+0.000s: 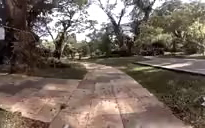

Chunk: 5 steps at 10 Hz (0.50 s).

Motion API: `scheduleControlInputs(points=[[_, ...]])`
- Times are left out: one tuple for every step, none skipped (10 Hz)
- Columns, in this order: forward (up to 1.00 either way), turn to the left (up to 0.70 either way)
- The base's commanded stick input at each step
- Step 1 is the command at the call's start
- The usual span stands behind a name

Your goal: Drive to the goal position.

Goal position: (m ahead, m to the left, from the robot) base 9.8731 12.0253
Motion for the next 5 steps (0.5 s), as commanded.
scheduleControlInputs(points=[[0.7,-0.27],[0.7,-0.13],[0.7,0.0],[0.7,0.0],[0.7,0.0]])
